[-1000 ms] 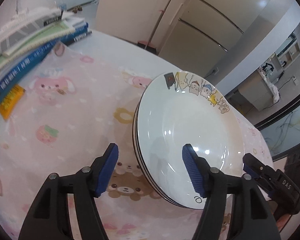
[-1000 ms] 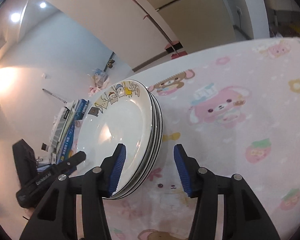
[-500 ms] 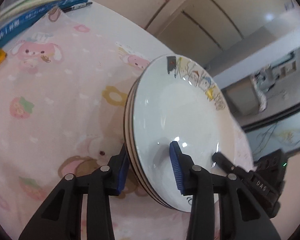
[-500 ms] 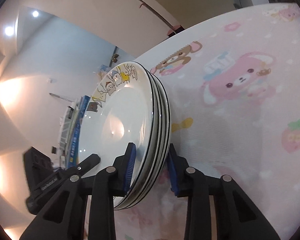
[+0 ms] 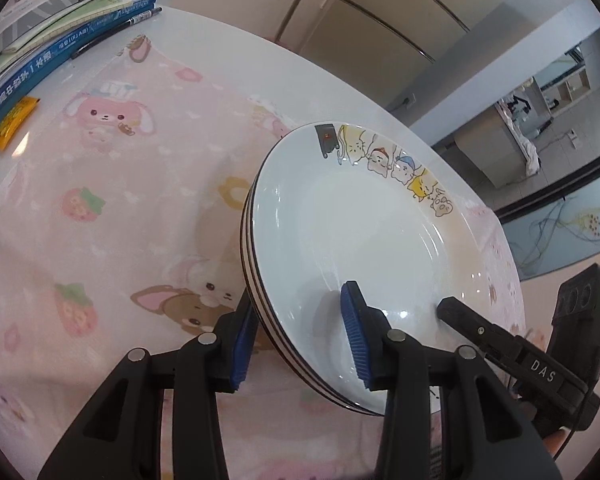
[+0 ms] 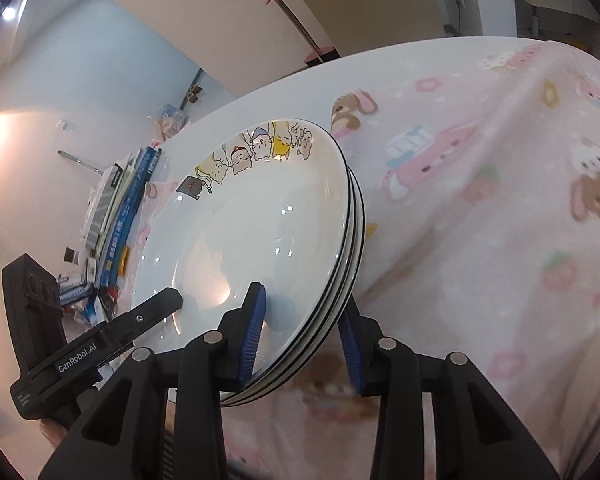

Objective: Organize plates and bowls

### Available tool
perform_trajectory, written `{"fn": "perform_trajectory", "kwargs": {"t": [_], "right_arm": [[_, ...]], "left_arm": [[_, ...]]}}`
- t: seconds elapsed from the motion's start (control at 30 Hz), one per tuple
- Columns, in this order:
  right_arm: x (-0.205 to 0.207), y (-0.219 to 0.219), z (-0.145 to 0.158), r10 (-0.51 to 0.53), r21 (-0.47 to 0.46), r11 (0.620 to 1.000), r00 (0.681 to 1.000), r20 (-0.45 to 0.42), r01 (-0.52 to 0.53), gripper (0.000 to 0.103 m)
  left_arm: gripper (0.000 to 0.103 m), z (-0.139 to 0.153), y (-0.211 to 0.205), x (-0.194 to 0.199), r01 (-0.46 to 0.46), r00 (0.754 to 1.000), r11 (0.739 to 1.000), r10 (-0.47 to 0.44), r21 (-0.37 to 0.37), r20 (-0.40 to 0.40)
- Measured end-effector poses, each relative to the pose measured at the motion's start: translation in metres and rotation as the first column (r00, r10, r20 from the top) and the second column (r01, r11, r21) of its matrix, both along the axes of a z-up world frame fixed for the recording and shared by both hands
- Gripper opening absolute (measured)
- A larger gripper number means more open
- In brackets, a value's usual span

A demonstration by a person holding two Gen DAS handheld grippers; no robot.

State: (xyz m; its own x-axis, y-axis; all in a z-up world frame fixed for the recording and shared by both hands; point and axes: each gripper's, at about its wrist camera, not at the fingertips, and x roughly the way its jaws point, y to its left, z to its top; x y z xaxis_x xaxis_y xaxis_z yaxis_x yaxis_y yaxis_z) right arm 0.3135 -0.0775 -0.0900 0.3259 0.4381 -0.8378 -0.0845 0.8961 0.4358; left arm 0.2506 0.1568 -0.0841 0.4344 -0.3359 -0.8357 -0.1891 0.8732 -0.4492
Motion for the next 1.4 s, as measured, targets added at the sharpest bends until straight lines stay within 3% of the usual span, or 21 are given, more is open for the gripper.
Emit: {"fn": "perform_trajectory", "kwargs": {"t": [0.3,0.5,0.8,0.87,1.1,1.17,1.3,1.4], "right_arm": [[-0.075,-0.027,0.004,0.029,-0.066,0.997,1.0,-0.001,-0.029,0.04],[-0.117,-0.05,0.002,0.031,-0.084,0.996,0.999,0.01,-0.03,0.04],[-0.139,-0.075,-0.014,0.039,-0.043,0.998,0.999,-0.018,-0.04,0.04],[-0.138,-0.073,-0.014,0.031,-0.039,0.999,1.0,0.002,-0.031,0.039],[-0.148,-0.066,-0.005,0.062,-0.144,0.988,0.994,0.087,-0.049,0.044],[-0.151,-0.065,-0.001,0.08,-0.187,0.981,0.991,0.104,-0.059,0.044],[-0.163,-0.069,0.021,0.118,-0.257,0.964,0.975,0.188,-0.067,0.044],[-0.172,-0.075,0.04,0.135,-0.246,0.966,0.963,0.232,-0.076,0.044]], "left_arm": [[0.039,0.002,-0.03,-0.052,0.078,0.997,0.997,-0.079,0.027,0.009],[0.039,0.002,-0.054,-0.086,0.151,0.988,0.984,-0.153,0.09,0.022],[0.039,-0.005,-0.073,-0.102,0.219,0.972,0.962,-0.229,0.165,0.046],[0.04,-0.004,-0.078,-0.105,0.228,0.967,0.951,-0.246,0.207,0.067],[0.041,-0.006,-0.08,-0.108,0.229,0.963,0.951,-0.252,0.207,0.09],[0.047,-0.007,-0.087,-0.106,0.243,0.96,0.948,-0.266,0.204,0.093],[0.05,-0.003,-0.099,-0.113,0.261,0.951,0.931,-0.294,0.256,0.1],[0.05,0.001,-0.102,-0.119,0.257,0.948,0.923,-0.298,0.286,0.11]]}}
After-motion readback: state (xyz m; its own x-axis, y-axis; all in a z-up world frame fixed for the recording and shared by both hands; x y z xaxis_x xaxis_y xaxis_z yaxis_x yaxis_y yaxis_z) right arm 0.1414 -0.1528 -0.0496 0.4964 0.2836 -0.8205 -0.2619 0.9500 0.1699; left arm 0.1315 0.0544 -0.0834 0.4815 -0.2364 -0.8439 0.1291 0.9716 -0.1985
